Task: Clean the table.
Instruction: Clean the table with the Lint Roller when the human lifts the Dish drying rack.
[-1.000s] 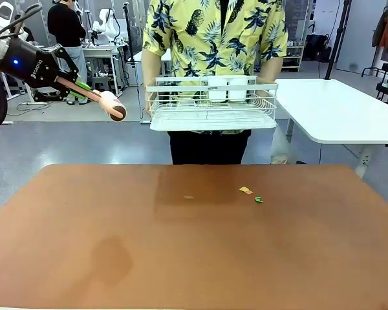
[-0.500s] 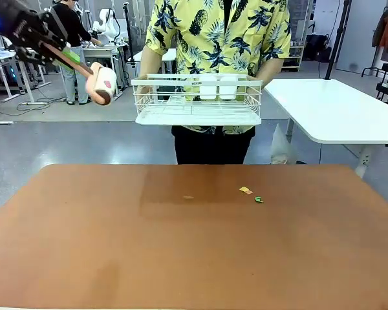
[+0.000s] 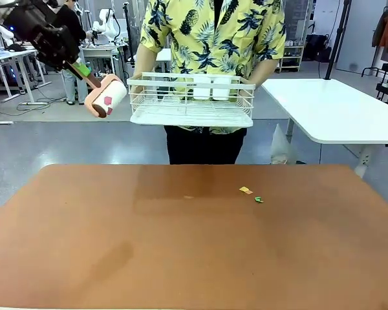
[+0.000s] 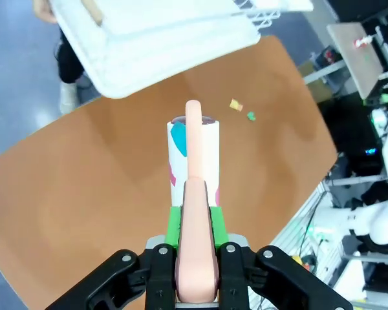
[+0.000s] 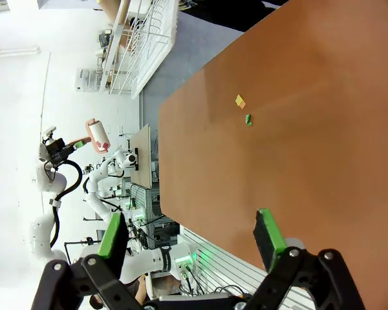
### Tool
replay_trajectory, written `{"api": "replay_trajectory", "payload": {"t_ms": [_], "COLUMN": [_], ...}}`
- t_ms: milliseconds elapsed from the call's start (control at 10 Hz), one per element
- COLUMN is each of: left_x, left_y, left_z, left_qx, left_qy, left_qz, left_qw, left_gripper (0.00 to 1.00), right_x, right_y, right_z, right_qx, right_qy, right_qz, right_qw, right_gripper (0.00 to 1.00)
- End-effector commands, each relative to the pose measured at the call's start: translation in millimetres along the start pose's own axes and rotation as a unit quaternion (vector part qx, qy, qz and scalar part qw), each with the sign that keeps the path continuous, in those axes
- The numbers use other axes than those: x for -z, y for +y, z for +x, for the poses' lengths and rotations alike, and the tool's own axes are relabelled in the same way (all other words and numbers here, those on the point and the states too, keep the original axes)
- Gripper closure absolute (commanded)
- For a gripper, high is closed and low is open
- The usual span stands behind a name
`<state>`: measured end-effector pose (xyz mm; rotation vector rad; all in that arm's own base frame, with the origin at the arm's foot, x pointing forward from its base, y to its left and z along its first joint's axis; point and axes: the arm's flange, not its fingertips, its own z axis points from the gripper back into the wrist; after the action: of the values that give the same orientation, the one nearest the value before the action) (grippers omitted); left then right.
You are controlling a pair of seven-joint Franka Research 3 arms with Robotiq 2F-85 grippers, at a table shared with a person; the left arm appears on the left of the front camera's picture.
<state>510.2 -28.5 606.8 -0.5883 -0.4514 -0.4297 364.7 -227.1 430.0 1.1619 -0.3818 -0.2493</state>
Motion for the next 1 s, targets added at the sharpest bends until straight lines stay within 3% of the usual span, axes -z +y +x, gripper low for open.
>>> {"api": "replay_trajectory", "payload": {"t_ms": [0, 400, 500, 600, 700, 900], "left_x": [0.5, 3.4, 16.9, 47.2, 76.9, 147.9], "left_y": [-2.4, -1.0, 13.2, 8.7, -2.6, -22.7], "left_z": [-2.9, -0.7, -10.7, -12.9, -9.6, -17.4], "left_qx": [0.008, 0.004, -0.105, -0.159, -0.200, -0.225], "left_qy": [0.020, 0.010, 0.002, 0.021, 0.035, 0.042], "left_qz": [0.006, 0.003, 0.000, -0.019, -0.026, -0.046], "left_qw": [1.000, 1.000, 0.994, 0.987, 0.979, 0.972], "left_gripper": [0.79, 0.79, 0.79, 0.79, 0.79, 0.79], "right_x": [-1.4, -1.4, -1.4, -1.4, -1.4, -1.4], "right_y": [1.5, 1.5, 1.5, 1.5, 1.5, 1.5], "right_z": [0.3, 0.3, 0.3, 0.3, 0.3, 0.3], "right_qx": [-0.008, -0.008, -0.008, -0.008, -0.008, -0.008], "right_qy": [-0.002, -0.002, -0.002, -0.002, -0.002, -0.002], "right_qz": [0.006, 0.006, 0.006, 0.006, 0.006, 0.006], "right_qw": [1.000, 1.000, 1.000, 1.000, 1.000, 1.000], "right_gripper": [0.00, 0.00, 0.00, 0.00, 0.00, 0.00]}}
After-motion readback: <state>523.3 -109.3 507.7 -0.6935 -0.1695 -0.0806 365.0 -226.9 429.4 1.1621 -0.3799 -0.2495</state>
